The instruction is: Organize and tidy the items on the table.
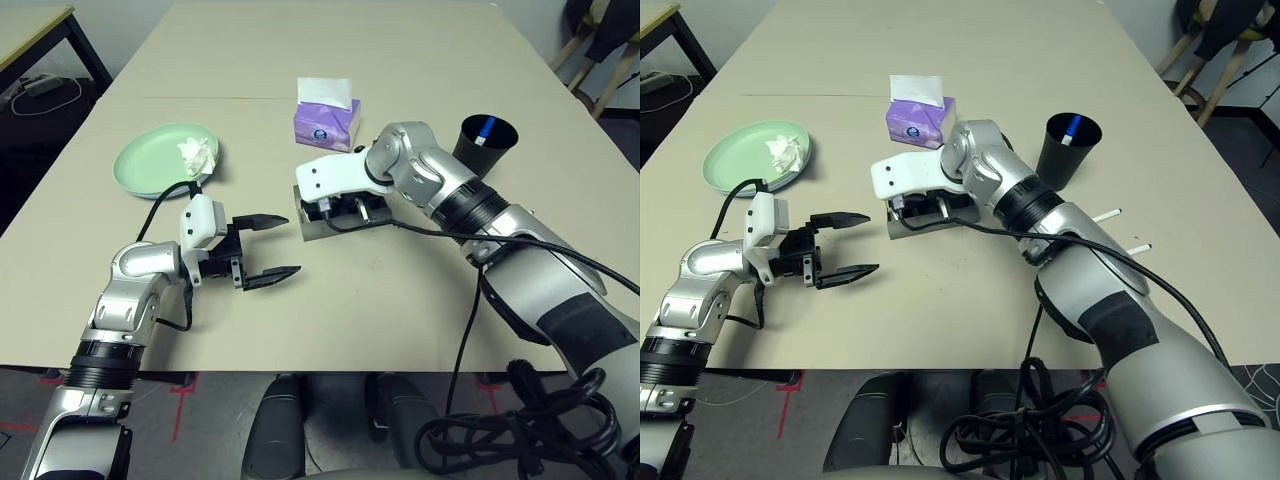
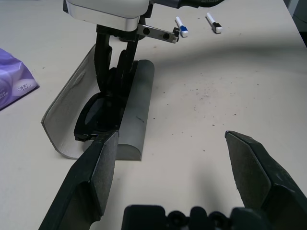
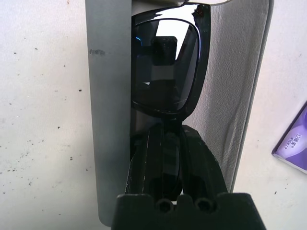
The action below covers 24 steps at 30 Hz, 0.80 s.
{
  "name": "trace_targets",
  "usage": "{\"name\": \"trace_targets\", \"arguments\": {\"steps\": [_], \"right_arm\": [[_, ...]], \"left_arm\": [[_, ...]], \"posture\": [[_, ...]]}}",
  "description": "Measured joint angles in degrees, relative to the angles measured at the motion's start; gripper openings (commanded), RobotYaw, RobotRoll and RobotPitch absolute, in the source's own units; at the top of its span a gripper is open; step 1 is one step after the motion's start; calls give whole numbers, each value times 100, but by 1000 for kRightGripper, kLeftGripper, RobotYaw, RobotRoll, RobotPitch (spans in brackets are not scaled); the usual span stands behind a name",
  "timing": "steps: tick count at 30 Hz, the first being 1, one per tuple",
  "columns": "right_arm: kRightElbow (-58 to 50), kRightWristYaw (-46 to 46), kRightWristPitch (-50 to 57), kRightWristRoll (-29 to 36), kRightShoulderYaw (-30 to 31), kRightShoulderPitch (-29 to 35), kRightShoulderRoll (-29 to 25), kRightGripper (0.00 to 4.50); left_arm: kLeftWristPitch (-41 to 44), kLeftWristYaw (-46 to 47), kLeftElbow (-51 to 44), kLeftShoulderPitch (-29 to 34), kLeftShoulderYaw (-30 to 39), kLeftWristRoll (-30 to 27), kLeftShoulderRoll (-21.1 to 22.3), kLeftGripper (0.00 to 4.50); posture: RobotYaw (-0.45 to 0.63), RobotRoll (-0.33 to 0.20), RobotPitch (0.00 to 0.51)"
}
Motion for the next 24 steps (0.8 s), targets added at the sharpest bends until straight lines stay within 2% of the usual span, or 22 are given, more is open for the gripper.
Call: {"name": "trace_targets", "arguments": {"steps": [10,11,13,21,24], "right_arm": [[-245,177,72,0,5,72,-68,324],[-255,188,81,1,7,87,-73,784],[-261,195,112,-4,13,102,-73,1379],[-280,87,256,-29,-123,43,-95,4360],[-472,111,502,82,-260,51,-124,4477]], "left_arm": [[-54,-2,51,-145,-4,2,-8,4500],[-62,-2,59,-154,-5,2,-9,4500],[-67,-5,77,-178,-9,3,-10,4500],[-119,-53,122,-223,-33,5,-10,4500],[-131,-60,187,-225,-33,6,-10,4500]], "posture": [[140,0,133],[139,0,132],[138,0,131],[129,0,126],[125,0,131]]}}
